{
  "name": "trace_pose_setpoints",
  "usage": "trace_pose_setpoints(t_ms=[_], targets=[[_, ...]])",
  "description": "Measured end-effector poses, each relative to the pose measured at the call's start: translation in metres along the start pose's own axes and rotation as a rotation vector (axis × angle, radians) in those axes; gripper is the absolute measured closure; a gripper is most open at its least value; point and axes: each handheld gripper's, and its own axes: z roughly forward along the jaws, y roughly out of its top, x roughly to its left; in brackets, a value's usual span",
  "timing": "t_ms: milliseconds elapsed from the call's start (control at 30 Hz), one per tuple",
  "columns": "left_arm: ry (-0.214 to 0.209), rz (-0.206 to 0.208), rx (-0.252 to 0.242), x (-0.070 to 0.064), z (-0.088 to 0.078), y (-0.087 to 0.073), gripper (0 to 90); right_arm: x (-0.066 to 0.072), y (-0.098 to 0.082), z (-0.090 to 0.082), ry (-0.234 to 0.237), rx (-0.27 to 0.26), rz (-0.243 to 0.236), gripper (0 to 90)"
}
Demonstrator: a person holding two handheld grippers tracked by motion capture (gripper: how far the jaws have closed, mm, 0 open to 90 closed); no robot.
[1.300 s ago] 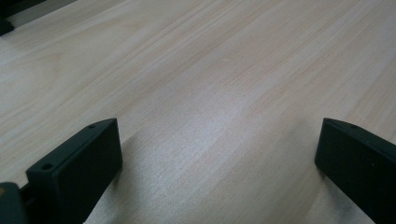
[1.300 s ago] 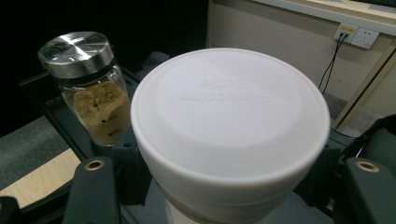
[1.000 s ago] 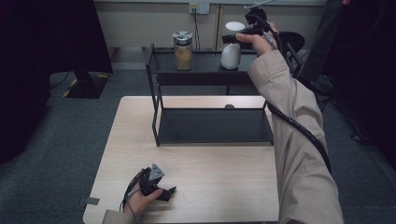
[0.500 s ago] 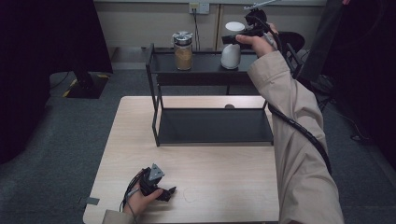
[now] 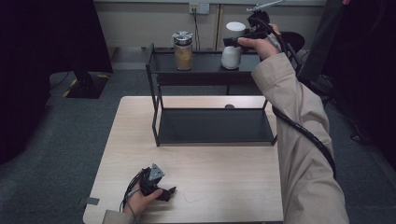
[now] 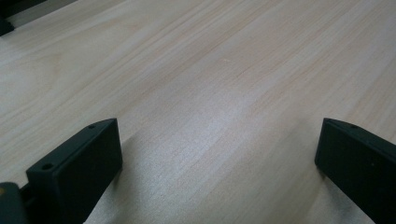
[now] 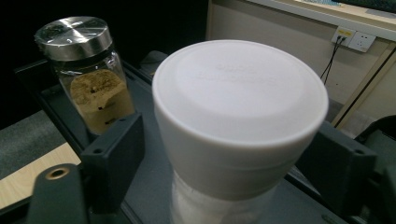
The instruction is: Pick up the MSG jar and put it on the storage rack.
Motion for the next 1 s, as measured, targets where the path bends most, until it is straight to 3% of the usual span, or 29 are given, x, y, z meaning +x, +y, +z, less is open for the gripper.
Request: trace_pose_setpoints(t_ms=[400, 667, 1000], targets=[[0.001, 0.001, 0.001, 0.000, 0.000, 0.000, 0.0, 0.006, -0.017, -0.019, -0.002, -0.002, -0.011, 0.0], [0.002, -0.001, 0.001, -0.001, 0.000, 0.000, 0.0, 0.005, -0.036, -0.044, 0.018, -0.018, -0.015, 0.0], [0.005, -0.003, 0.003, -0.001, 0.000, 0.001, 0.0, 0.005, -0.071, -0.067, 0.078, -0.024, -0.031, 0.0]])
